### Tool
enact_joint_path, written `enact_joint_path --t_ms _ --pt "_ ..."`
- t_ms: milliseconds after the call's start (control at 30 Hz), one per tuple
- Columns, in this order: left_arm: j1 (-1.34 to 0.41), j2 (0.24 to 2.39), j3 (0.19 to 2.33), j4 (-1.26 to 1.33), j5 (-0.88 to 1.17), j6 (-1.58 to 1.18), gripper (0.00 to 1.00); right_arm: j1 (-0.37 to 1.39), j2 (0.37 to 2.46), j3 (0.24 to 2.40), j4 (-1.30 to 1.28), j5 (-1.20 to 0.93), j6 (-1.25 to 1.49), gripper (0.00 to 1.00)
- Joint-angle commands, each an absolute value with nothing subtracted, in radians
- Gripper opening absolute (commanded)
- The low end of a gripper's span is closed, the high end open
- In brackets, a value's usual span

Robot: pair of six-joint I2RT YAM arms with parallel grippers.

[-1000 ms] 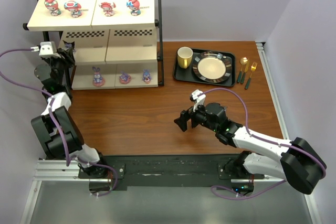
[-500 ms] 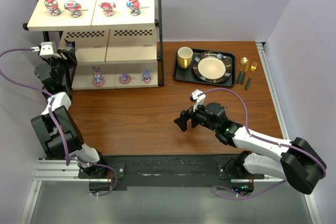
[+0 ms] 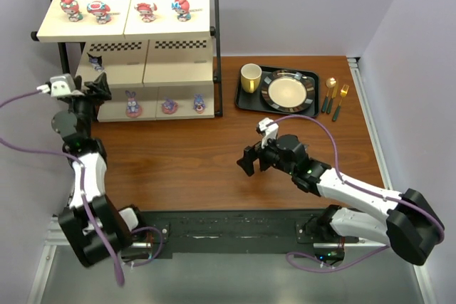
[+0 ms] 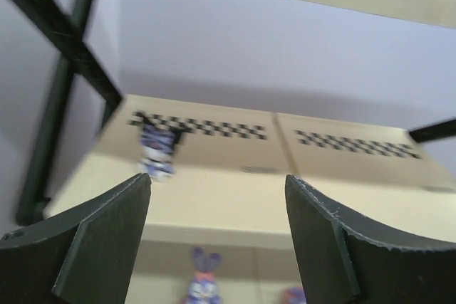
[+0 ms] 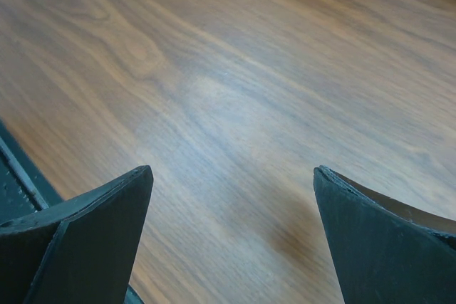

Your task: Place and organize the plastic toys onto the shelf

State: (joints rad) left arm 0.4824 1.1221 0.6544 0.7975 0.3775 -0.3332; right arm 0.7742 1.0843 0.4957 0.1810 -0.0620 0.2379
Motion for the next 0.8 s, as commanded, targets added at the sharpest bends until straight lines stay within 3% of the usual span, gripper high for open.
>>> enact_joint_path --t_ms 0,400,633,767 --pt "0.341 0.979 0.569 0.612 0.345 -0.361 0.81 0.778 1.048 0.592 -0.05 0.07 0.25 0.98" --pt "-0.107 0.736 0.48 0.12 0.325 -0.142 0.84 0.666 0.976 0.641 -0.38 0.334 0.328 0.98" --pt "-0.229 0.66 0.479 0.061 0.304 -0.104 0.84 0.321 0.948 0.623 -0.385 0.189 0.36 0.94" --pt "-0.276 0.646 0.491 0.032 0.288 -0.089 0.84 0.132 0.968 0.583 -0.319 -0.031 0.441 0.92"
